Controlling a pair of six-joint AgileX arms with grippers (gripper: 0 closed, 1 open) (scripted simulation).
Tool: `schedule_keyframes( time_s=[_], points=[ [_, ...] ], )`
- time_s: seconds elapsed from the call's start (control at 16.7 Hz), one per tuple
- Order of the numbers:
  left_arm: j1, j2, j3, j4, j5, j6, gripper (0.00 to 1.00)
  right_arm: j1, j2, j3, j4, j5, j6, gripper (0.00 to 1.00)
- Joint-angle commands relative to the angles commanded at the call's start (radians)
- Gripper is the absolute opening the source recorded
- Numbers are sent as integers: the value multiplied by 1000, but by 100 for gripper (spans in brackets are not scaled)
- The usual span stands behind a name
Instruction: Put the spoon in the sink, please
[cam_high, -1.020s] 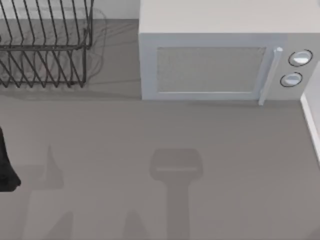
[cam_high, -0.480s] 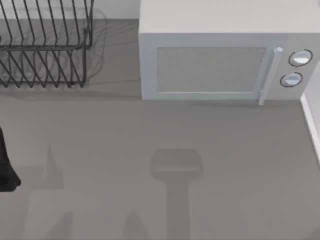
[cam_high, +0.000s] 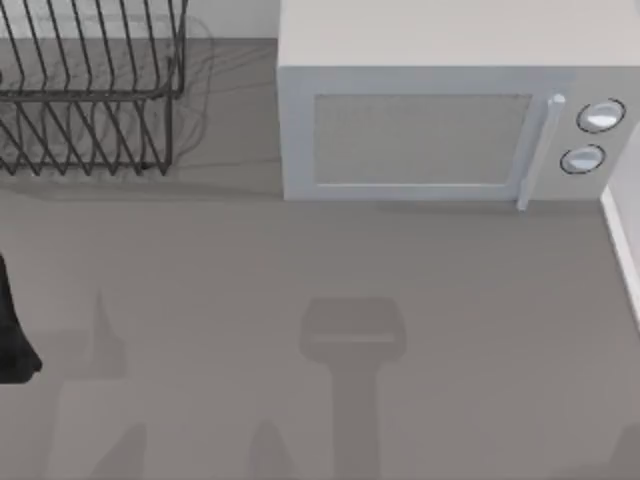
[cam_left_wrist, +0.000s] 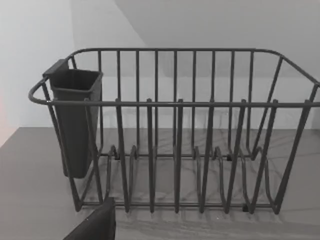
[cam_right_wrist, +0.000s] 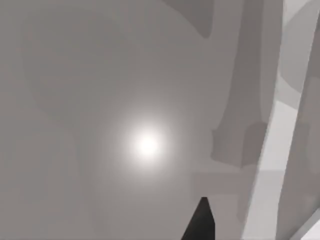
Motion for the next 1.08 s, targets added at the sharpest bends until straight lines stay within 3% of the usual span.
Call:
schedule_keyframes(
  time_s=[0.66,1.08],
  points=[
    [0,0,0,0,0,0,100,17,9,129,-115,2,13,0],
    [0,0,0,0,0,0,100,130,383,638,-306,10,88,0]
  ],
)
